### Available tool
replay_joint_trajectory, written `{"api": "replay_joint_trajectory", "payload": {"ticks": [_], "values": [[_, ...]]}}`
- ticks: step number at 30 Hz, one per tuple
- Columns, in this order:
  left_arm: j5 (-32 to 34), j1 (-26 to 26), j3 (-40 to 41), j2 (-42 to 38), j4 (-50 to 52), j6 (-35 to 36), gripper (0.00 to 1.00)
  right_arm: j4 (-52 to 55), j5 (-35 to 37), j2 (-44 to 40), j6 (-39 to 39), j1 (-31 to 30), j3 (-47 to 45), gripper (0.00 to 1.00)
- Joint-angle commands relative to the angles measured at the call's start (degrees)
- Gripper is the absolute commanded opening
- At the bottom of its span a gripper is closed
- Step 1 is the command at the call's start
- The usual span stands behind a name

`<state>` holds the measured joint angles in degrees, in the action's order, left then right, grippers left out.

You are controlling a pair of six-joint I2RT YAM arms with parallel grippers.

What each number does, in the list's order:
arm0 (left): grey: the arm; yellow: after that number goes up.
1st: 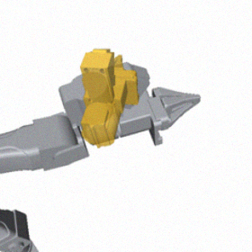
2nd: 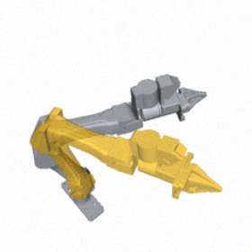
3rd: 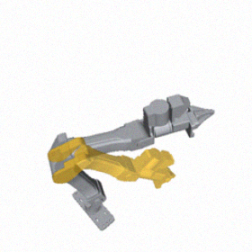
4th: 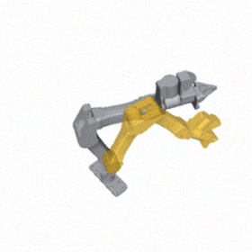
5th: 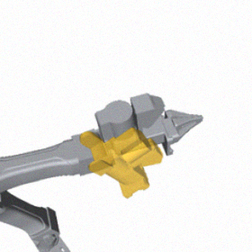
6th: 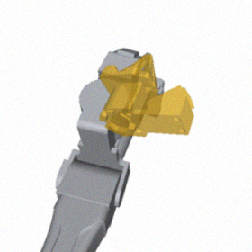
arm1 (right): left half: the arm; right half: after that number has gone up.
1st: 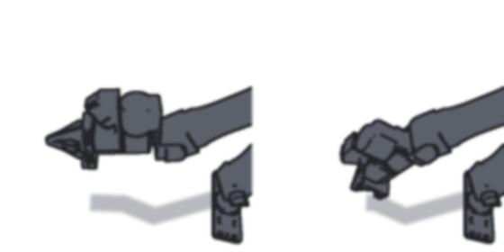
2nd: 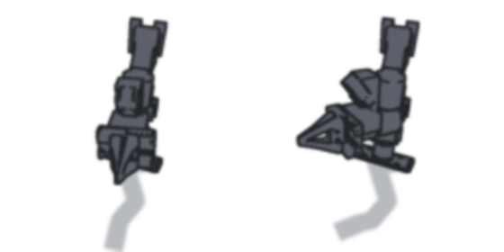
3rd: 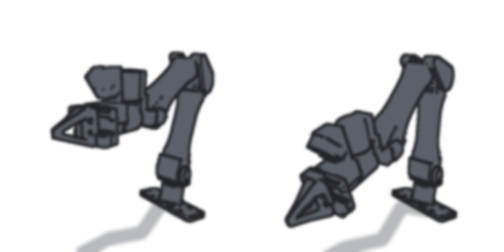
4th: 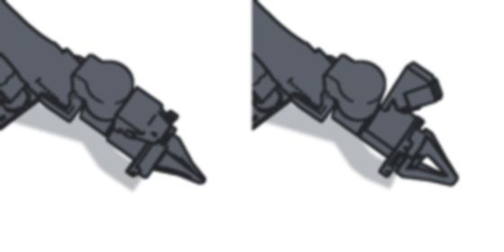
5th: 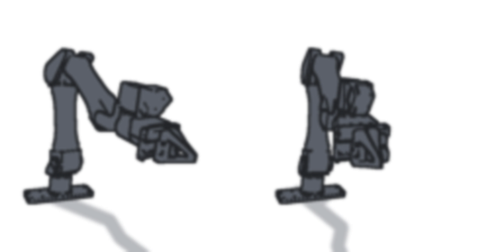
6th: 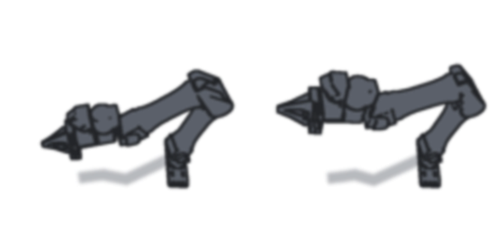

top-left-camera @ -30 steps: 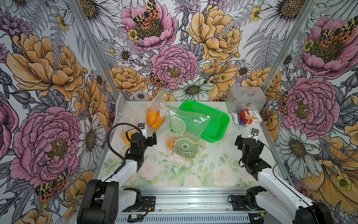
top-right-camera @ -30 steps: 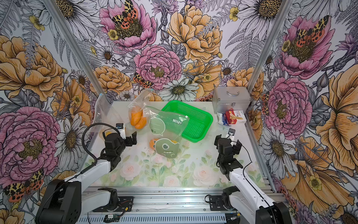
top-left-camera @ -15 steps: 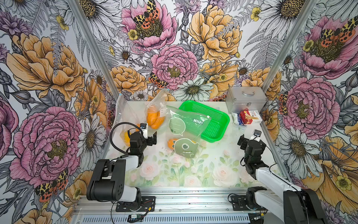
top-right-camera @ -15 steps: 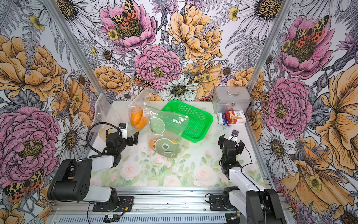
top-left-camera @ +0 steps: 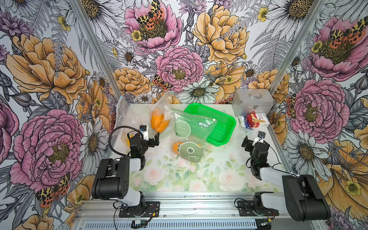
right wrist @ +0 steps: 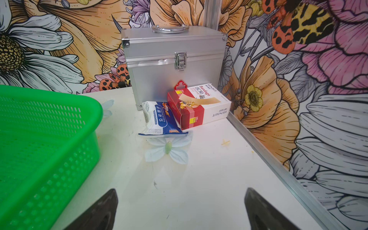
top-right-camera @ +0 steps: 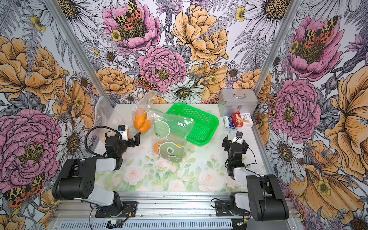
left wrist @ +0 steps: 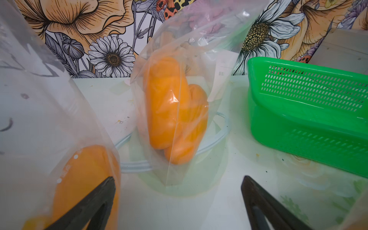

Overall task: Place the mango in a zip-top bag and seal the zipper
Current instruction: Reset both arms

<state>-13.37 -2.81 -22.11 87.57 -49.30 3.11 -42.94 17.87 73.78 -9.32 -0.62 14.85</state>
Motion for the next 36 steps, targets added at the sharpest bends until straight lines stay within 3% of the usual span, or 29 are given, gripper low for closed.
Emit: {"api": "replay_joint_trajectory", "payload": {"ticks": [1, 7, 8, 11, 15, 36], "values": [[-1.2, -1.6, 1.1, 1.3, -5.7, -0.6, 0.99, -8.0, -3.6, 2.2, 2.4, 0.5, 0.3, 1.00], [-1.8, -1.3, 1.2, 1.2, -6.1, 0.0, 0.99, -17.7, -6.8, 13.9, 3.1, 1.5, 1.3, 0.99], [-0.3, -0.9, 1.3, 1.3, -6.1, 0.0, 0.99, -11.4, -7.2, 12.3, 2.5, 1.7, 3.3, 0.99], [2.6, -0.6, 1.0, 1.3, -5.5, -0.7, 0.99, -5.9, -5.4, 13.1, 1.6, 1.9, 6.8, 0.99], [5.6, -0.6, 0.6, 1.2, -4.6, -1.7, 0.99, -6.9, -5.0, 13.5, 2.0, 1.4, 6.6, 0.99], [5.6, -0.6, 0.6, 1.2, -4.6, -1.8, 0.99, -6.3, -3.8, 13.5, 2.6, 0.7, 7.0, 0.99]]}}
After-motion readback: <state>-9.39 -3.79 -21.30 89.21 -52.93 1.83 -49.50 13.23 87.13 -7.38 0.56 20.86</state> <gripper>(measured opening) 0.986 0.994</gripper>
